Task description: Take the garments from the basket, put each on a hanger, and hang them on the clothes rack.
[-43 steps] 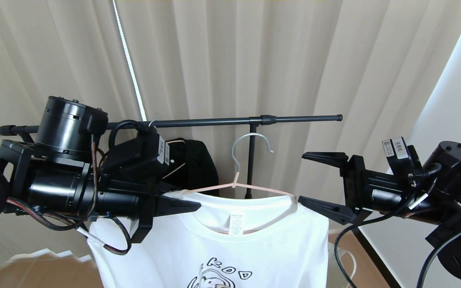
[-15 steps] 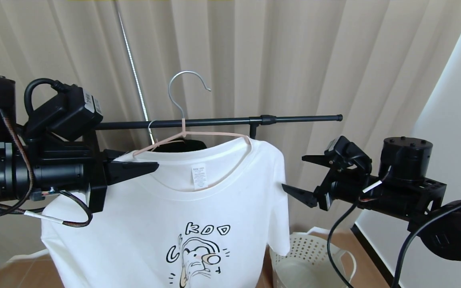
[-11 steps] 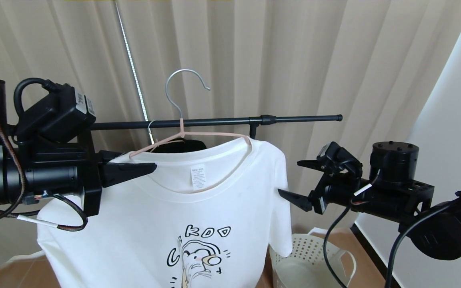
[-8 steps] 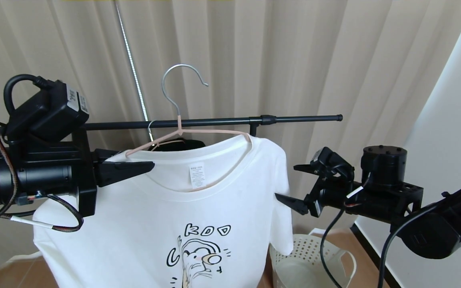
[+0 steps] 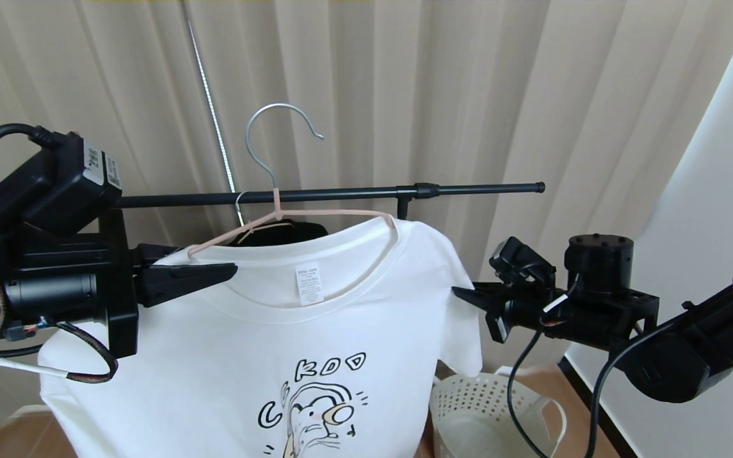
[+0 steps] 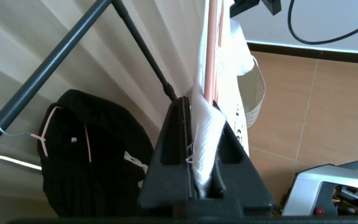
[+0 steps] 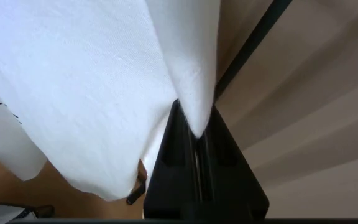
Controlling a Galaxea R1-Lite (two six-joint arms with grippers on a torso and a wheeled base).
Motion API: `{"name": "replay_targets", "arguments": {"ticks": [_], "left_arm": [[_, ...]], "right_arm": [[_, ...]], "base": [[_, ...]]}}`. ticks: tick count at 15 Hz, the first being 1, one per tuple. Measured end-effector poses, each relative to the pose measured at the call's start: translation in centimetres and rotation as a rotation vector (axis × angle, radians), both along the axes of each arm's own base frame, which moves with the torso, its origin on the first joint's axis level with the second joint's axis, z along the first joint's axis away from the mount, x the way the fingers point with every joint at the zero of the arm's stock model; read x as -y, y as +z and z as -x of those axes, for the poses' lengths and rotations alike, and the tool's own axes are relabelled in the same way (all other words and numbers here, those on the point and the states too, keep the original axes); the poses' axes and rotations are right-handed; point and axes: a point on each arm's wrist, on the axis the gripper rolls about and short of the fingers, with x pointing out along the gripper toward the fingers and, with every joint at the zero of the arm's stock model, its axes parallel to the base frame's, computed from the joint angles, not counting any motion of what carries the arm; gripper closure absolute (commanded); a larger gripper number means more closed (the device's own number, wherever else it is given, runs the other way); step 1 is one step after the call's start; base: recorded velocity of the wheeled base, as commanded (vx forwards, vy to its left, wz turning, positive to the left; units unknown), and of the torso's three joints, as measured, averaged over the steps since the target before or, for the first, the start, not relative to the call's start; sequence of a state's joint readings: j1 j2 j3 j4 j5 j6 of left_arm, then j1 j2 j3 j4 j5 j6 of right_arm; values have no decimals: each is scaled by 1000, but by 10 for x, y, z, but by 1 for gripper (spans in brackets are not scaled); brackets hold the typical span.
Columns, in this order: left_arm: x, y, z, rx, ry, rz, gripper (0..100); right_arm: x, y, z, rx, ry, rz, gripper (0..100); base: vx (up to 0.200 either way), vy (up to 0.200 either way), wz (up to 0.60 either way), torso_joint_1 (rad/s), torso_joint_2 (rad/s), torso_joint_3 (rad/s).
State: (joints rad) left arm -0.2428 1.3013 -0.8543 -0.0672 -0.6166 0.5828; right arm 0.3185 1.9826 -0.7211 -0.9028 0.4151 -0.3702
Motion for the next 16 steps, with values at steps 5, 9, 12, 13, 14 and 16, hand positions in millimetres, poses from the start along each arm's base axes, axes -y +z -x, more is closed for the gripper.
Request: {"name": "replay_targets", "arguments": {"ticks": [5, 9, 12, 13, 14, 16], "left_arm": [[-1, 0, 2, -10, 7, 11, 100], [-1, 0, 2, -13, 9, 14, 100], [-1, 1, 3, -12, 18, 15, 100], [-2, 2, 4, -8, 31, 13, 100], [-2, 0, 6, -11, 40, 8, 100], [-3, -3, 9, -17, 45, 6, 100]], "right_arm": [[7, 3, -4, 9, -18, -5, 100], [8, 2, 0, -22, -18, 3, 100], [8, 8, 5, -32, -16, 6, 0], [8, 10, 7, -27, -13, 4, 0], [8, 11, 8, -23, -12, 4, 0], [8, 13, 9, -17, -10, 3, 0]], "base": [[0, 0, 0, 0, 0, 0], [0, 0, 0, 0, 0, 0], [0, 0, 0, 0, 0, 0], [0, 0, 0, 0, 0, 0], [0, 0, 0, 0, 0, 0], [0, 0, 0, 0, 0, 0]]}}
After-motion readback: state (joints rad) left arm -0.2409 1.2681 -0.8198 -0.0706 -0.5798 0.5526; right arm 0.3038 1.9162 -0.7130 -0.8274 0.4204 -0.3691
